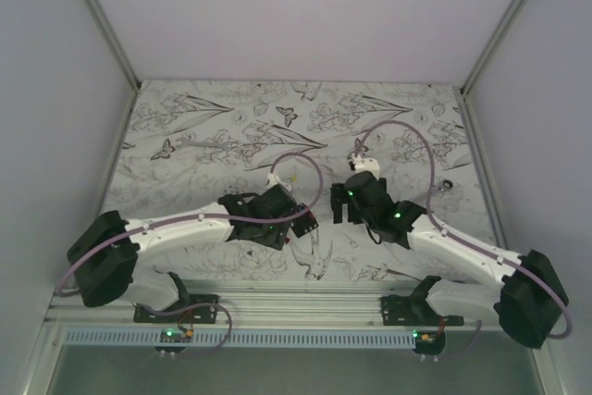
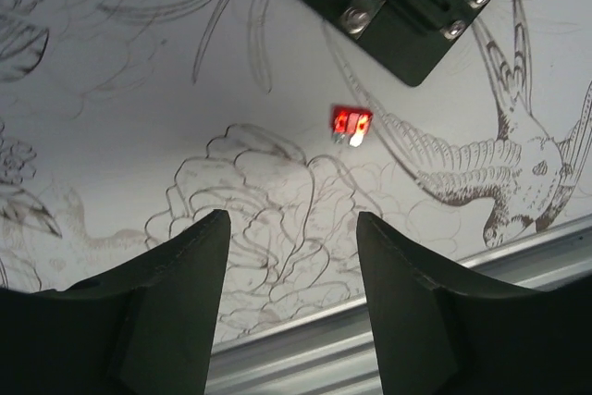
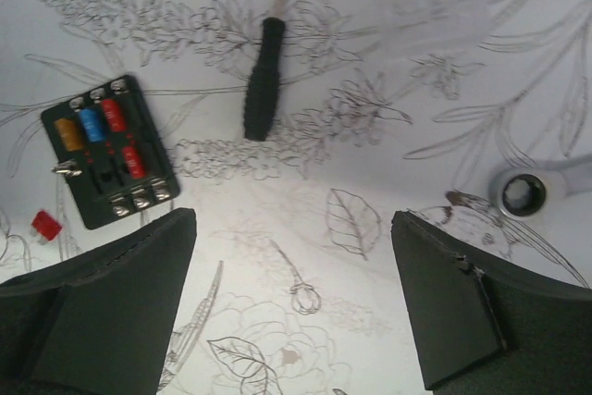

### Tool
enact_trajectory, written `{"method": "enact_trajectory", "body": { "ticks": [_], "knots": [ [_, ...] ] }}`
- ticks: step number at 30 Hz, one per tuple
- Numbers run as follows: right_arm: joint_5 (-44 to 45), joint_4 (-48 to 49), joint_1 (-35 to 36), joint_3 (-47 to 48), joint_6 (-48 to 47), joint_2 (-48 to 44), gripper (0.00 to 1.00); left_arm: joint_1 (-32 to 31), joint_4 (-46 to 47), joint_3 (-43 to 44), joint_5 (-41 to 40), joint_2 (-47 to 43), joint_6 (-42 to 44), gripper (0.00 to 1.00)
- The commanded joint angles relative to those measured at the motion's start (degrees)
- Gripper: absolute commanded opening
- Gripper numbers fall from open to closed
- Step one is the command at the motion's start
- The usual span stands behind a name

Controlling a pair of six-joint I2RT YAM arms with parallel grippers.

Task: Snap on the fuse box
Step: Pick up the fuse from the center of the board.

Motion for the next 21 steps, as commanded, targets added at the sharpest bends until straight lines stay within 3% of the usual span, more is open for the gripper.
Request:
{"method": "enact_trajectory", "body": {
  "ticks": [1, 8, 21],
  "knots": [
    [1.35, 2.82, -2.98, -2.87, 2.36, -5.67, 0.96, -2.79, 1.03, 3.32, -5.67, 5.38, 3.18, 0.59],
    [2.03, 2.93, -4.13, -5.04, 2.34, -8.58, 1.00, -3.56, 4.74, 5.82, -2.93, 11.25, 3.95, 0.56],
    [1.84, 3.37, -4.51, -5.68, 2.02, -9.04, 1.00, -3.50, 6.42, 7.81, -0.42, 17.67, 2.80, 0.40]
  ]
}}
